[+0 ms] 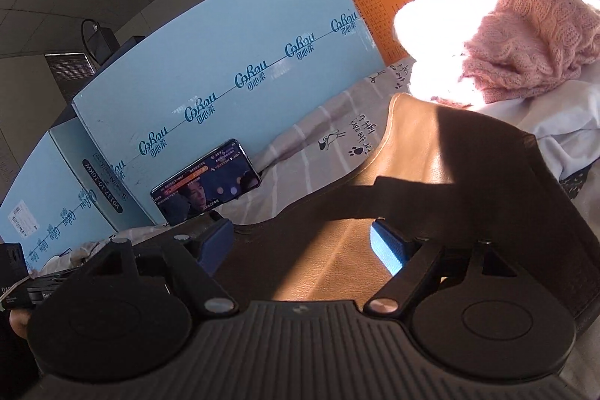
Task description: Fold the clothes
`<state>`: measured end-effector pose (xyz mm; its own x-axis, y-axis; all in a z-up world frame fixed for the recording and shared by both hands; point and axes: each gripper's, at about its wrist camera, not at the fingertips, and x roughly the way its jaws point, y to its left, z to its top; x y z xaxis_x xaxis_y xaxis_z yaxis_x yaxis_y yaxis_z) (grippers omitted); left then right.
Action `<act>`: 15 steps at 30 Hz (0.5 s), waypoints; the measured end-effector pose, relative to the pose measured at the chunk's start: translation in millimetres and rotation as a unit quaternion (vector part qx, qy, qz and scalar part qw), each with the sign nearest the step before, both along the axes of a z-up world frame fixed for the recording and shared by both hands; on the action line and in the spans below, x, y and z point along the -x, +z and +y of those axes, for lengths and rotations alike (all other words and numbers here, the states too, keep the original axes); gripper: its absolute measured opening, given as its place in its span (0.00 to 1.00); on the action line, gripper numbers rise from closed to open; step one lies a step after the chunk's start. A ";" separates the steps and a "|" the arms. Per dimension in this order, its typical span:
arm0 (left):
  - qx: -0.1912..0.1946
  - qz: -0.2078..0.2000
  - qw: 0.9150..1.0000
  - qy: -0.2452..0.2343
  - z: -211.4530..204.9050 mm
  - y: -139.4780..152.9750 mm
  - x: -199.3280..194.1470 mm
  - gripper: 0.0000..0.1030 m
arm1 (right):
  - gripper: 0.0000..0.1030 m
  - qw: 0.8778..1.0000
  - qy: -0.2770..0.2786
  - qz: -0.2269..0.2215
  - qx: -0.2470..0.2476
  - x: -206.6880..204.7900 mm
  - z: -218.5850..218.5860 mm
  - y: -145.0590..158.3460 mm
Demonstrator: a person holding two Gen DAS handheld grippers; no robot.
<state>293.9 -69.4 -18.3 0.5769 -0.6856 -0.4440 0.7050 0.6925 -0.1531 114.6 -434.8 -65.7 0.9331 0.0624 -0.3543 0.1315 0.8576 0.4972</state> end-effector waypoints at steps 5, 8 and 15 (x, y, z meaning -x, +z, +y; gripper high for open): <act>0.084 0.027 0.994 -0.072 4.7 8.2 4.0 0.99 | 0.77 1.000 0.002 0.001 -0.002 -0.3 0.6 -2.0; 0.094 0.052 0.991 -0.086 -2.6 1.1 -1.6 0.86 | 0.77 1.000 0.003 0.001 -0.003 0.0 -0.1 -2.4; -0.018 -0.055 0.998 -0.033 -30.7 1.5 19.0 0.11 | 0.77 1.000 0.003 0.006 -0.005 -0.2 -1.3 -4.0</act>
<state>274.9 -100.1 -16.8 0.5773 -0.7084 -0.4059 0.7604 0.6476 -0.0487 114.8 -436.2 -69.6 0.9283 0.0711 -0.3649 0.1327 0.8534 0.5040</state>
